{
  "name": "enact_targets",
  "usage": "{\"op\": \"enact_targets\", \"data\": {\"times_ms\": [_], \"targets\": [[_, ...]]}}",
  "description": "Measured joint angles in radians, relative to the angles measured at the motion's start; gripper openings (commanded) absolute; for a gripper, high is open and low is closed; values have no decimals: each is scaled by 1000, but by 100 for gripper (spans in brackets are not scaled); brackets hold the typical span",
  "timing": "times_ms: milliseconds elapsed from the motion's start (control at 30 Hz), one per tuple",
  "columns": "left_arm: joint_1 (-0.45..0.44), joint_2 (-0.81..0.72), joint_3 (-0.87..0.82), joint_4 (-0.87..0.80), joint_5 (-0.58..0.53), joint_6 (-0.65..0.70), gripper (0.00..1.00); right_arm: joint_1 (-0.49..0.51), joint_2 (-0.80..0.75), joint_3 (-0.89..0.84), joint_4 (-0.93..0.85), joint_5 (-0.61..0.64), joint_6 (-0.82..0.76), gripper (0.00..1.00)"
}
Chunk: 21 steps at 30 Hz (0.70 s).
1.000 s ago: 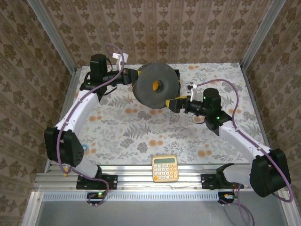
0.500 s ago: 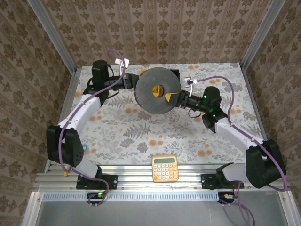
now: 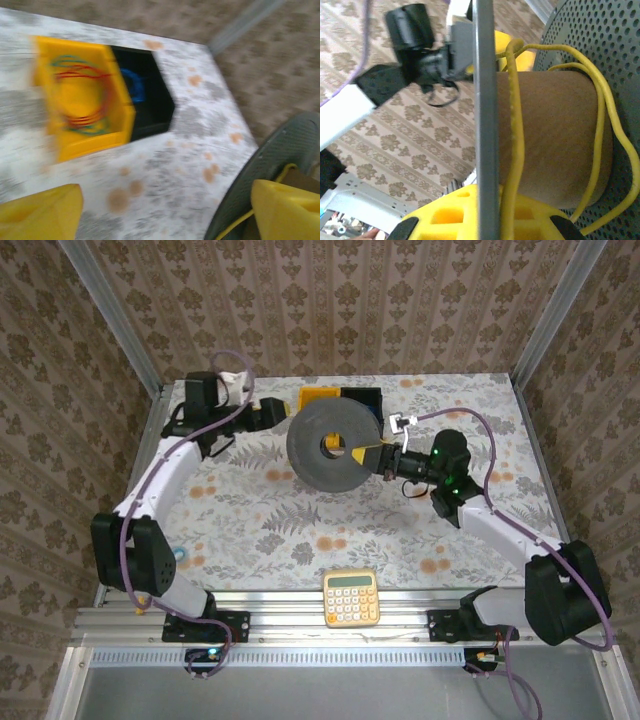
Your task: Wrap the cables
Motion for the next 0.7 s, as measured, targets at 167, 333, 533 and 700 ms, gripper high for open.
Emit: {"op": "enact_targets", "data": {"times_ms": [167, 333, 533, 700], "targets": [[55, -89, 2, -156, -243, 98, 100, -29, -18, -66, -117, 10, 45, 0], [31, -174, -9, -228, -417, 169, 100, -35, 61, -156, -118, 16, 112, 0], [28, -214, -69, -245, -486, 200, 100, -38, 244, -179, -61, 6, 164, 0], [28, -213, -113, -257, -491, 204, 100, -38, 317, -127, -34, -9, 132, 0]]}}
